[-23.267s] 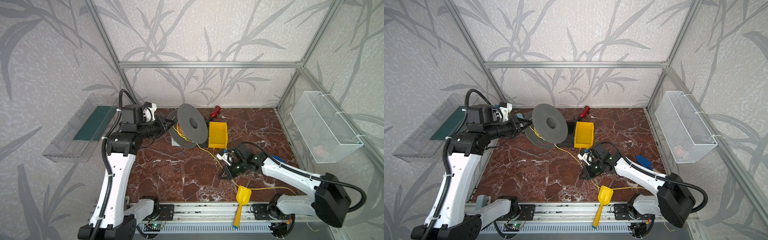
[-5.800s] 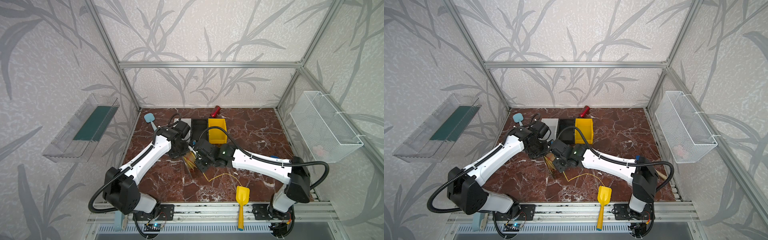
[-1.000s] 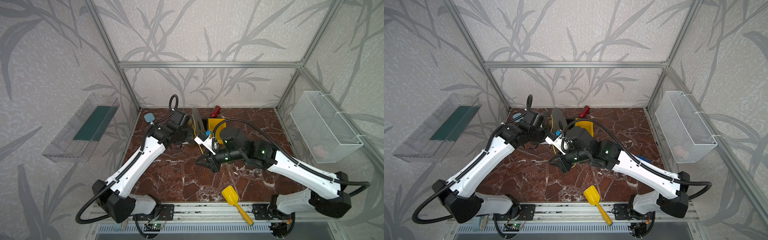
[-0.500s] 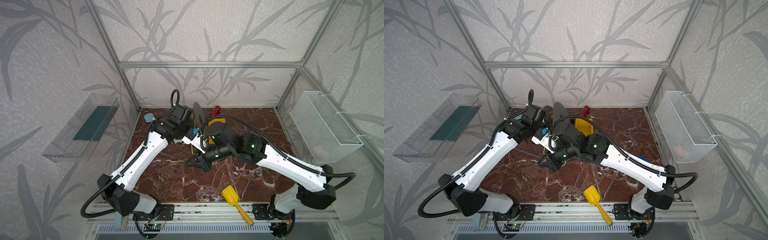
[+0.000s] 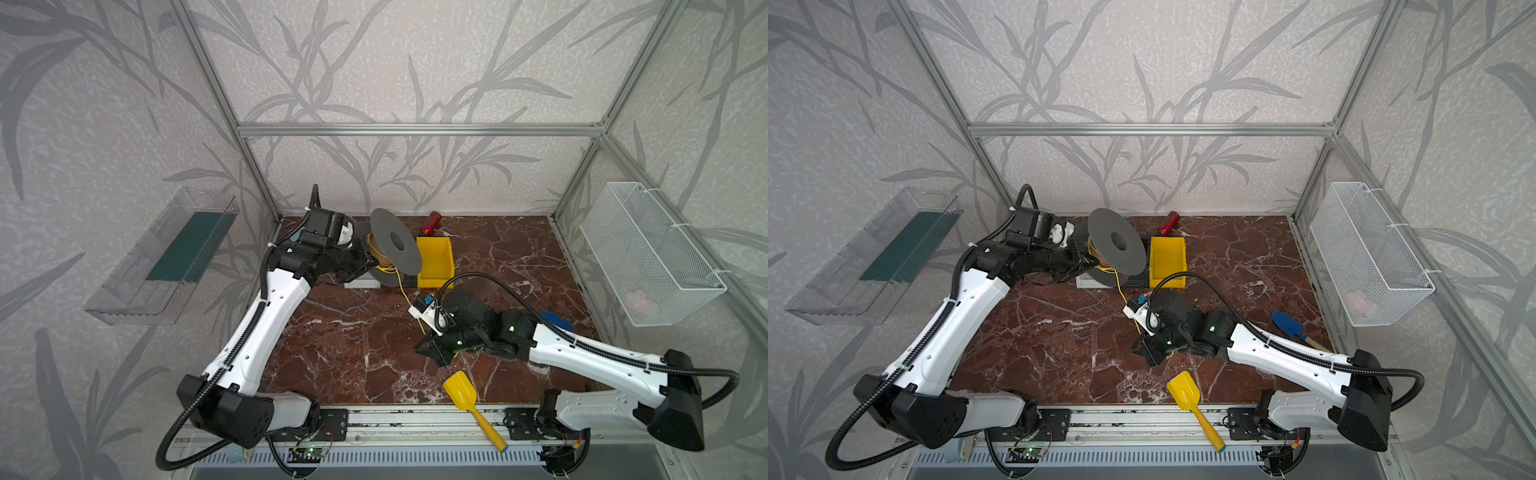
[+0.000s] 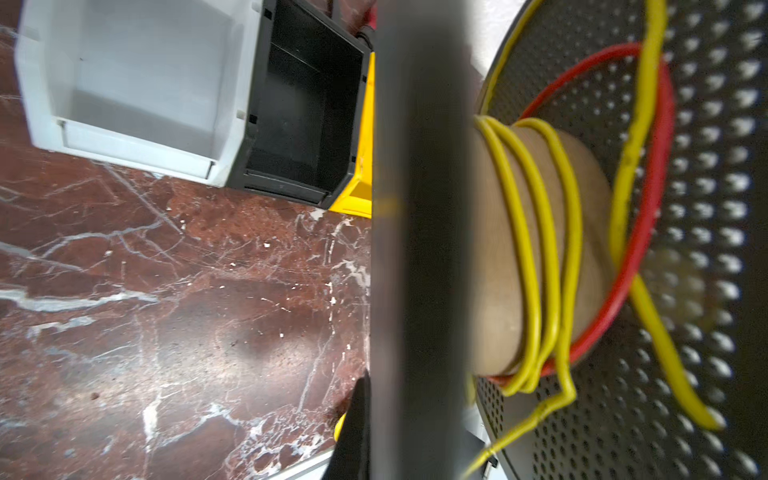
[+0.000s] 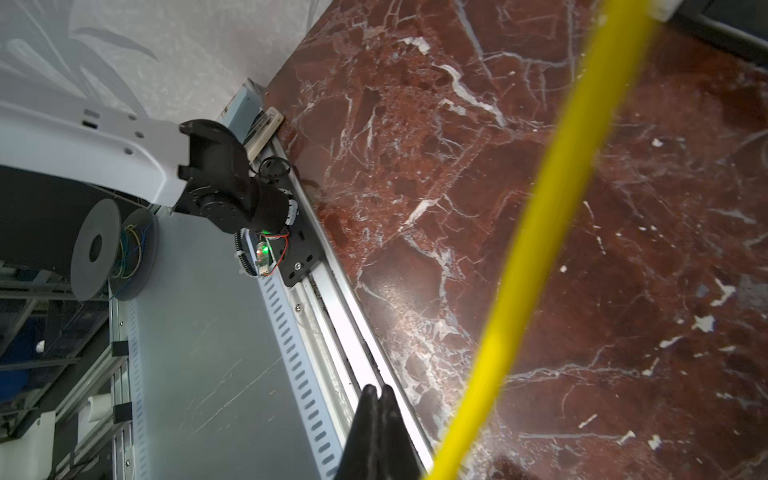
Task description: Wrap the cables
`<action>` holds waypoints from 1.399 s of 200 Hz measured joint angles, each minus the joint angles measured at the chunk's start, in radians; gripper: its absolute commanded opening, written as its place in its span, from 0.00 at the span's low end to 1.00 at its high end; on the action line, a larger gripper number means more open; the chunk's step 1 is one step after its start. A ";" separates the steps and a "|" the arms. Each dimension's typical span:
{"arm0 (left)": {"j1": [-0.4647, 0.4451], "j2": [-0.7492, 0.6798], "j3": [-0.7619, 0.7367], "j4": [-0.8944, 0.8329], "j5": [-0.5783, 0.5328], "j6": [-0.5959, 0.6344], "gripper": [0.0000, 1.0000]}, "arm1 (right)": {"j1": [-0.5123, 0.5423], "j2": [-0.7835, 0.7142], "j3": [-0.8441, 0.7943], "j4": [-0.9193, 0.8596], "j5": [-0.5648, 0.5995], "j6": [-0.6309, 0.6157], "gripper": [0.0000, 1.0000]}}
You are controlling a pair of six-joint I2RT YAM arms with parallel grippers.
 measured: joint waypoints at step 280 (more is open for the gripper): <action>-0.352 -0.189 -0.467 0.087 -0.166 0.327 0.00 | -0.360 0.507 0.132 -0.183 0.060 -0.247 0.15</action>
